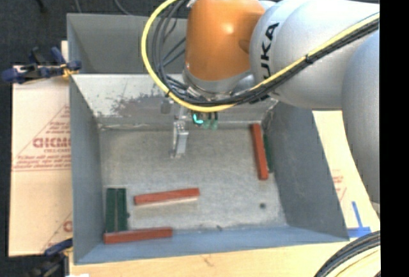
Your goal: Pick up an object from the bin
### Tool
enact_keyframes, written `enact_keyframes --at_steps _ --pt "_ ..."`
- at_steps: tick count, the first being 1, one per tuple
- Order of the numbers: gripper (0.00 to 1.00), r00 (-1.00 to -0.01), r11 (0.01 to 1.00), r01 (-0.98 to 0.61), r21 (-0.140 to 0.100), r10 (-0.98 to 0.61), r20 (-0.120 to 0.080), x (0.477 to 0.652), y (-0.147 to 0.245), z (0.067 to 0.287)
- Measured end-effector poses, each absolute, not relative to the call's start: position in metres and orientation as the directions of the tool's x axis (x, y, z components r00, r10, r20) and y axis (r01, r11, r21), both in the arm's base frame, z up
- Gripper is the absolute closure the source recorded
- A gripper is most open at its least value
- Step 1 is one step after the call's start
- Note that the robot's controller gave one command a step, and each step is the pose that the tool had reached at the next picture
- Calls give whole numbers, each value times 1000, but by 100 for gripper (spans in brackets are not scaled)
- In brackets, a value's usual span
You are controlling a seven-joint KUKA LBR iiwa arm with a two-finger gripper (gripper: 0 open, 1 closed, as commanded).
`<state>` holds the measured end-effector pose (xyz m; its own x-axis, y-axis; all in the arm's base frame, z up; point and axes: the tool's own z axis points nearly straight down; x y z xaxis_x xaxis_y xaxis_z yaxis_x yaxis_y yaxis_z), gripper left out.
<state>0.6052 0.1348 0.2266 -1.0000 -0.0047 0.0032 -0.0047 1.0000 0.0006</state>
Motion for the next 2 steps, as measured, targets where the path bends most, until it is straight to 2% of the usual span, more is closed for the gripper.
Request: enact_keyframes --at_steps 1,2 --pt "0 -983 983 -184 -1 -184 5 568 131 94" --pt "0 -977 977 -213 1 -213 3 524 124 69"
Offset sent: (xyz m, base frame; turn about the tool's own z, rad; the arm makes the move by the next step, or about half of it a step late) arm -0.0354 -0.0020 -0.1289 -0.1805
